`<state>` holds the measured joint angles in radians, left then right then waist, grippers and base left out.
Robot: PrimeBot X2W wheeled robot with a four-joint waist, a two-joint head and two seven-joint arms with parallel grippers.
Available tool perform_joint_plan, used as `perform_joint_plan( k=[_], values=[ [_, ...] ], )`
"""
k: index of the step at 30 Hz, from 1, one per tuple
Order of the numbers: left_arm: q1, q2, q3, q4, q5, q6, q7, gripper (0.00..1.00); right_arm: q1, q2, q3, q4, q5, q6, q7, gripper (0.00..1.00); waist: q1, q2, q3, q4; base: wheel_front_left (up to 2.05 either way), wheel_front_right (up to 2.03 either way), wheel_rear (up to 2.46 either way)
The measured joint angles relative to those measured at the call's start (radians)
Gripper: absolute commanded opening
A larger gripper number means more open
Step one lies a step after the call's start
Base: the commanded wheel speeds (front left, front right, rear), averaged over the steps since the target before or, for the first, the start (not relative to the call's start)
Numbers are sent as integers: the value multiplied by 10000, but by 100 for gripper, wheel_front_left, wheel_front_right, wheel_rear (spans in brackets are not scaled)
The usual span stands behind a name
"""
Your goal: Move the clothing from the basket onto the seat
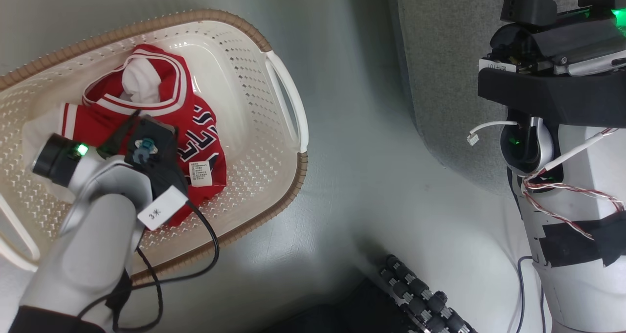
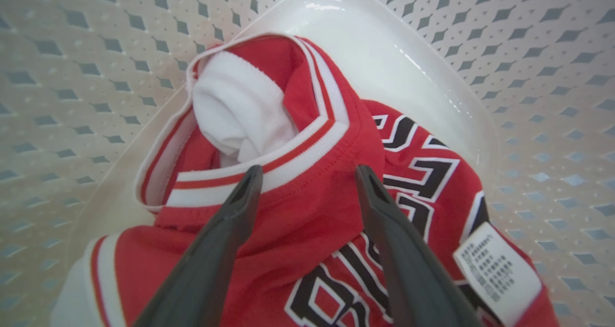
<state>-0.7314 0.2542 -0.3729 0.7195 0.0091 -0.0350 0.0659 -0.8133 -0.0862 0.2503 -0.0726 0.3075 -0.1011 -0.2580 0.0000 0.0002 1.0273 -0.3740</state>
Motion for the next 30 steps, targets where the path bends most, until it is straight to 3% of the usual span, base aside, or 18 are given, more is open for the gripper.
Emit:
perform_joint_plan(
  k=[21, 24, 26, 29, 30],
  values=[
    [-1016, -36, -594, 1776, 644, 98, 384, 100, 11, 86, 69, -42, -107, 25, 0, 100, 0, -2, 52, -145, 0, 0, 0],
    [-1072, -63, -621, 1885, 652, 98, 387, 50, 13, 88, 73, -58, -119, 46, 0, 100, 0, -2, 55, -141, 0, 0, 0],
    [-1094, -111, -648, 2036, 713, 98, 395, 35, 16, 88, 75, -61, -182, 46, 0, 100, 0, -2, 55, -133, 0, 0, 0],
    [-1175, -184, -732, 2211, 750, 96, 403, 0, 17, 88, 82, -71, -263, 48, 0, 100, 0, -2, 51, -120, 0, 0, 0],
    [-1249, -217, -759, 2272, 752, 96, 416, 0, 17, 90, 82, -82, -299, 48, 0, 100, 0, -2, 51, -115, 0, 0, 0]
  ],
)
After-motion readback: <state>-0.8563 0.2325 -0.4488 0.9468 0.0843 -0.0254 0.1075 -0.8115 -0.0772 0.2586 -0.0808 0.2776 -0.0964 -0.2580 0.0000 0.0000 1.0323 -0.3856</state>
